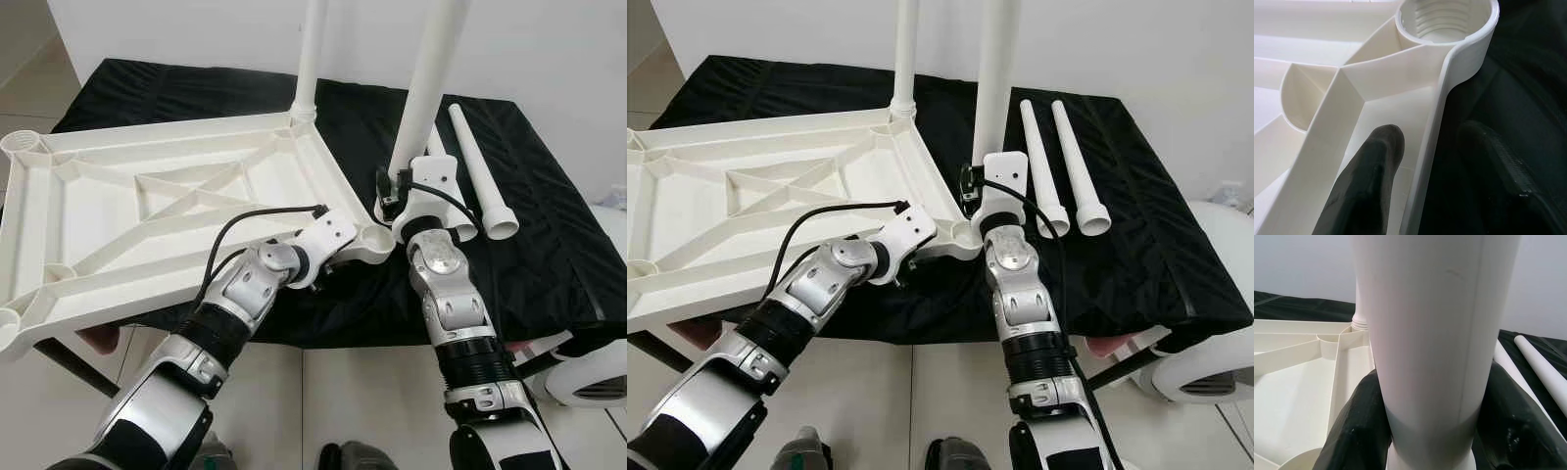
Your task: Building children table
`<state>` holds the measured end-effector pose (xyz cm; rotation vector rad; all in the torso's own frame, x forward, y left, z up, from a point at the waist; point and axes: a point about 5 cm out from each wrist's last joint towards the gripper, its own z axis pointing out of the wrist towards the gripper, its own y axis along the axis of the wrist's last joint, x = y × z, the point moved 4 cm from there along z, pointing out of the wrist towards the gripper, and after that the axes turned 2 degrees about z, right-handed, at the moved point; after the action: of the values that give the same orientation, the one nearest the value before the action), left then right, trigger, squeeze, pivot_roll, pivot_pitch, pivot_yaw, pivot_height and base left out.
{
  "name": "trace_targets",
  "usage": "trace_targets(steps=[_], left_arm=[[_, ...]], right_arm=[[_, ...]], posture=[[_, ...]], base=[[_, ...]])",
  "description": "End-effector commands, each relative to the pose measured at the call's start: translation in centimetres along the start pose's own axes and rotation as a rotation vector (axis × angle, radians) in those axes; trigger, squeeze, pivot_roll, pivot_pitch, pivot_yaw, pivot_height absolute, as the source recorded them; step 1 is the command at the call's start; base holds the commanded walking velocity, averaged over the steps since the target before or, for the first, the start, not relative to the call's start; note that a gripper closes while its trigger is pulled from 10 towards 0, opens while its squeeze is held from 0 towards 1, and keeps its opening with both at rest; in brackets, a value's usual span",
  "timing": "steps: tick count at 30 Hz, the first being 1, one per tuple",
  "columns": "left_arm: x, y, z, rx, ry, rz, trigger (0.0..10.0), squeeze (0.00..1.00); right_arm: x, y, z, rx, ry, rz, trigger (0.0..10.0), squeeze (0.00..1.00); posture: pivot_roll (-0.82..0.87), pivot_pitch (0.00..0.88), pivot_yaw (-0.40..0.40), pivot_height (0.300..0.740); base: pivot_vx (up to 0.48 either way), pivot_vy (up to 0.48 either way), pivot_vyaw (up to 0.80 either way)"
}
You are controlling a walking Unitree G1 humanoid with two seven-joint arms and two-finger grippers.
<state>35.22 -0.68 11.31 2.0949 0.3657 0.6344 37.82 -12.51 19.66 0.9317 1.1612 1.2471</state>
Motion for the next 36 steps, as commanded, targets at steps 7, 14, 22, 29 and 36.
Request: trace_targets(steps=[7, 14, 22, 29, 36], left_arm=[[-0.2, 0.1, 0.0, -0.01, -0.049, -0.016, 0.0, 0.0], [0.1, 0.0, -0.1, -0.001, -0.042, -0.014, 0.0, 0.0], [0.0, -0.7, 0.0, 0.036, -0.044, -0.002, 10.0, 0.0], [0.1, -0.8, -0.1, 0.041, -0.039, -0.002, 10.0, 0.0], [0.1, -0.8, -0.1, 0.042, -0.037, 0.005, 10.0, 0.0]], right_arm=[[-0.3, 0.2, -0.1, -0.009, -0.008, 0.002, 10.0, 0.0], [0.2, 0.2, -0.3, -0.008, 0.036, 0.031, 10.0, 0.0], [0.9, 0.3, -0.7, -0.006, 0.139, 0.091, 10.0, 0.0], [0.4, -1.2, -1.3, 0.066, 0.195, 0.066, 10.0, 0.0], [-0.3, -2.3, -1.6, 0.117, 0.172, 0.075, 10.0, 0.0]], posture=[[0.02, 0.016, -0.052, 0.74], [0.02, 0.019, -0.054, 0.74], [0.02, 0.024, -0.056, 0.74], [0.02, 0.03, -0.059, 0.74], [0.02, 0.028, -0.059, 0.74]], base=[[0.0, 0.0, 0.0], [0.0, 0.0, 0.0], [0.0, 0.0, 0.0], [0.0, 0.0, 0.0], [0.0, 0.0, 0.0]])
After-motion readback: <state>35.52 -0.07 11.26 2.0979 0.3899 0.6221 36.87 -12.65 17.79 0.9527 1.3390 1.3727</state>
